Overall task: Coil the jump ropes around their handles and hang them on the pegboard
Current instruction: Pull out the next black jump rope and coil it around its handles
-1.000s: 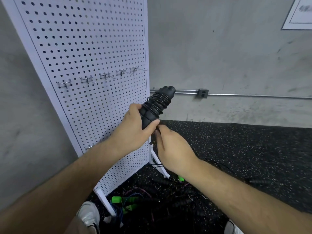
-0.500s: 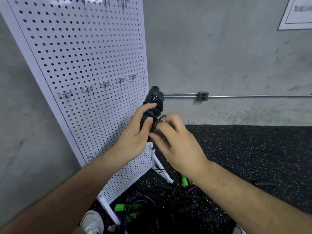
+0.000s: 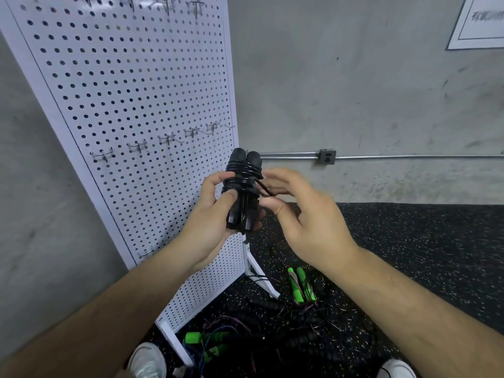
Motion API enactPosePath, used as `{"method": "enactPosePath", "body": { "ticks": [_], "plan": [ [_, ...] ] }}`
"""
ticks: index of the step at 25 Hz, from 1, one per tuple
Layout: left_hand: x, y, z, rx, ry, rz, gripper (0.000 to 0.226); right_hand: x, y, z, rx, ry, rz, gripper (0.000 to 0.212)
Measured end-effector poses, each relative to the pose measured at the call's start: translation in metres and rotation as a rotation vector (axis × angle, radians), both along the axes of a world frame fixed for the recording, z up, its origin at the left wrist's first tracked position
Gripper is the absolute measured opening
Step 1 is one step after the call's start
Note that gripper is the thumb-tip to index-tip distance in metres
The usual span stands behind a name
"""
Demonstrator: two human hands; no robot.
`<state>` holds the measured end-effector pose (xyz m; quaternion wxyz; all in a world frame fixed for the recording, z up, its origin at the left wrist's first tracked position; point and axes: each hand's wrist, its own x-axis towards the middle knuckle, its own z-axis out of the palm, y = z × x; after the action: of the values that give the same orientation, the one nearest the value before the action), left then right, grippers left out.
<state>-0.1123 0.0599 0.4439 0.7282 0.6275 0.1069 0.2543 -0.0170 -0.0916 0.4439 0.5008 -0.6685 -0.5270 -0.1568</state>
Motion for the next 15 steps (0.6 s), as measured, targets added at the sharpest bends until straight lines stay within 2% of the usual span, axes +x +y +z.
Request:
{"method": "enactPosePath", "body": {
  "ticks": [4,9,13,15],
  "plan": [
    [0.0,0.002,0.001,-0.069,-0.012,-0.033,0.027,0.012,-0.002,-0.003,-0.021,-0.119,-0.029,0.023],
    [0.002,0.0,0.004,-0.098,-0.029,-0.023,0.027,0.014,-0.003,-0.007,-0.197,-0.177,-0.07,0.011],
    [0.003,-0.002,0.003,-0.099,-0.034,-0.041,0.029,0.009,-0.004,-0.003,-0.232,-0.175,-0.105,0.008],
    [0.004,-0.004,0.001,-0.085,-0.017,-0.051,0.03,0.006,-0.004,-0.002,-0.22,-0.069,-0.123,0.007]
  ]
}}
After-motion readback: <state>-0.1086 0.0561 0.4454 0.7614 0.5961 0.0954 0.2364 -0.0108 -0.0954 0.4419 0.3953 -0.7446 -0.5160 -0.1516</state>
